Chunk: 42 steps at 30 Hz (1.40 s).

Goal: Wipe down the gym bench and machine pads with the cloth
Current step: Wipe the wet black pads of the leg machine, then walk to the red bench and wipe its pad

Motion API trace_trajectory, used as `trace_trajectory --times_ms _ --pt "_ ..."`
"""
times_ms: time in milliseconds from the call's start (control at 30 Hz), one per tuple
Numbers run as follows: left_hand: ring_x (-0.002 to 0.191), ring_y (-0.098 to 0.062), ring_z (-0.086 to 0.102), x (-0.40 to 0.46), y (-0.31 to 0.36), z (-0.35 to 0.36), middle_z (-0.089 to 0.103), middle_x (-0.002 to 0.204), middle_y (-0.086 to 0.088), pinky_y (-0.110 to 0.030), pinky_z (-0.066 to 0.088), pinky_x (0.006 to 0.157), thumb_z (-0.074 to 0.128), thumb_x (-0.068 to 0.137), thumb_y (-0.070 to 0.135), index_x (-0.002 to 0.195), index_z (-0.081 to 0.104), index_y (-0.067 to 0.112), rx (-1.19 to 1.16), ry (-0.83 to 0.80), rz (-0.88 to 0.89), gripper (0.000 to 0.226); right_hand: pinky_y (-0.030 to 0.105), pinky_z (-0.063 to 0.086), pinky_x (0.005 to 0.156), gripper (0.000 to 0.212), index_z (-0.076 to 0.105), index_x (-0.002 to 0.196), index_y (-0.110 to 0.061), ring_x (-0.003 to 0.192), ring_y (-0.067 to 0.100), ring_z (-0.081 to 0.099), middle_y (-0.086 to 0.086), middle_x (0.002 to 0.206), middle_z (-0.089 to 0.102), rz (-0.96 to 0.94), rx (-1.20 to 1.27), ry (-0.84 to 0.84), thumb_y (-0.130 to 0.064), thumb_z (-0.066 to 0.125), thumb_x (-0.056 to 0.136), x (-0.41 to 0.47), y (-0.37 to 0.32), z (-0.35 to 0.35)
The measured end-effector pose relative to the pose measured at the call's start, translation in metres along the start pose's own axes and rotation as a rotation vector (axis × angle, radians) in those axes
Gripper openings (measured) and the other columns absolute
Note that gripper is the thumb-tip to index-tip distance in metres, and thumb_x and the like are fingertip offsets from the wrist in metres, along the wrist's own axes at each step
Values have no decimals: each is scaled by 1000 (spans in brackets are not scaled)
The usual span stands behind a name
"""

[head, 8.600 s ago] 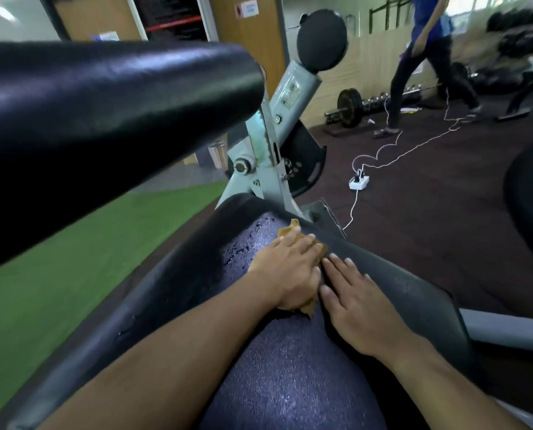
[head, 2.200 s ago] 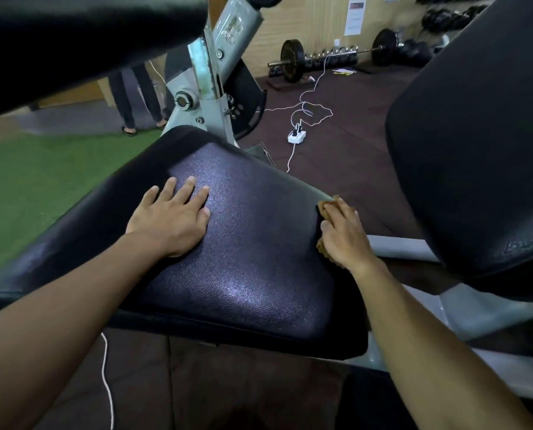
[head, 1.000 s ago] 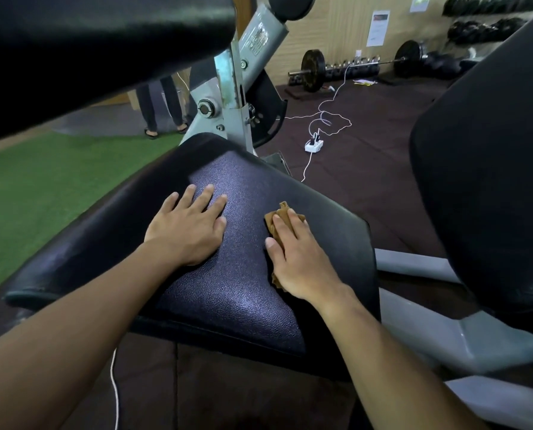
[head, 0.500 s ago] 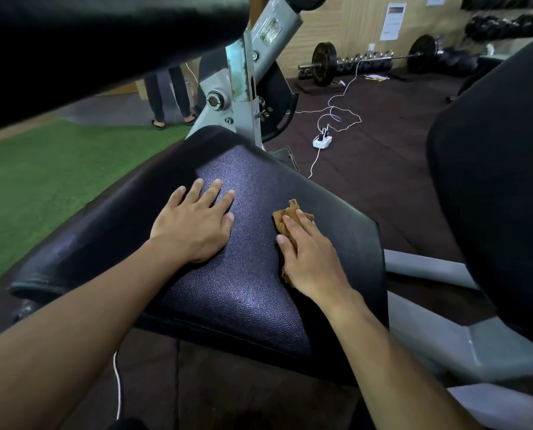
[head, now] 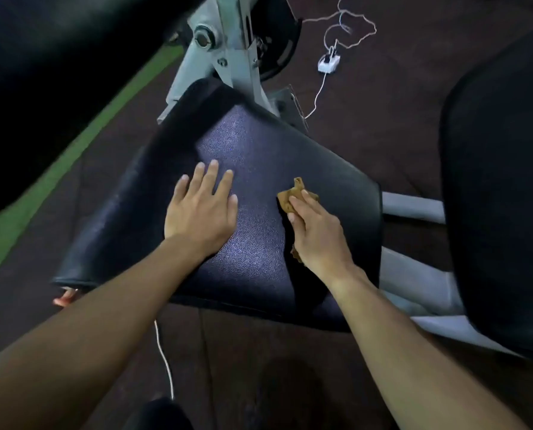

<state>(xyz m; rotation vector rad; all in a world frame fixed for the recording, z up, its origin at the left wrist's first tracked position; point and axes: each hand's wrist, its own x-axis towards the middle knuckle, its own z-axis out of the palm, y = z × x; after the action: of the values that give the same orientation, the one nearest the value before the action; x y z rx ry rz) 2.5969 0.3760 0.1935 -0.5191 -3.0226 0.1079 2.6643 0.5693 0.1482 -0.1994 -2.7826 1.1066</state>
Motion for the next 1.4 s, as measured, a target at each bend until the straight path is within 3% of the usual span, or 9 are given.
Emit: trace_trajectory --times_ms 100,200,333,600,700,933,1067,1233,1400 --pt "148 -26 13 -30 16 -15 20 160 -9 -44 13 118 31 99 39 150 30 16 -100 -85 -10 56 40 36 112 36 55 135 -16 137 20 42 4 150 44 3 32 -15 -22 50 100 -23 -17 -19" --pt "147 -28 19 -72 30 -48 26 158 -10 -42 16 117 23 96 45 149 33 14 -196 -197 36 61 39 38 110 36 55 135 -15 137 21 43 5 149 46 41 50 -13 -20 51 100 -49 -47 -42" --pt "148 -26 15 -110 32 -114 21 160 -8 -40 15 118 18 96 50 152 24 18 -203 -345 43 64 34 38 110 36 57 134 -12 136 21 44 7 146 48 43 48 -5 -20 52 99 -80 -98 -86" --pt "145 -25 25 -171 14 -255 34 155 -7 -42 21 116 18 93 55 151 28 17 -210 -345 159 70 38 41 108 37 55 136 -14 135 20 45 4 149 46 83 -37 -47 -20 51 99 -165 -184 -186" --pt "146 -22 20 -193 7 -282 31 157 -3 -40 18 117 19 94 56 152 24 19 -242 -358 232 69 38 41 108 38 54 137 -14 137 17 42 3 150 44 112 -59 -30 -20 51 99 -200 -212 -208" --pt "147 -20 16 -220 -18 -306 26 158 -2 -38 16 119 18 97 57 153 20 21 -283 -339 525 67 32 37 111 38 55 136 -14 137 15 42 3 149 46 276 -123 199 -20 53 99 -272 -276 -210" --pt "149 -19 10 -236 -38 -316 20 161 -1 -37 9 120 23 99 55 154 16 22 -319 -346 681 65 18 22 113 38 53 137 -14 140 15 37 5 149 45 421 -163 276 -20 50 100 -314 -317 -190" --pt "149 -18 9 -265 -39 -333 19 161 0 -35 8 119 23 99 57 154 16 23 -308 -359 945 65 32 37 111 38 57 134 -13 137 21 43 6 146 49 573 -186 502 -17 57 96 -370 -361 -172" --pt "148 -17 11 -311 -5 -349 20 161 0 -35 11 119 25 98 58 154 17 26 -316 -357 1220 65 31 35 112 38 58 134 -15 137 17 42 4 146 49 775 -230 691 -20 55 97 -443 -384 -168"
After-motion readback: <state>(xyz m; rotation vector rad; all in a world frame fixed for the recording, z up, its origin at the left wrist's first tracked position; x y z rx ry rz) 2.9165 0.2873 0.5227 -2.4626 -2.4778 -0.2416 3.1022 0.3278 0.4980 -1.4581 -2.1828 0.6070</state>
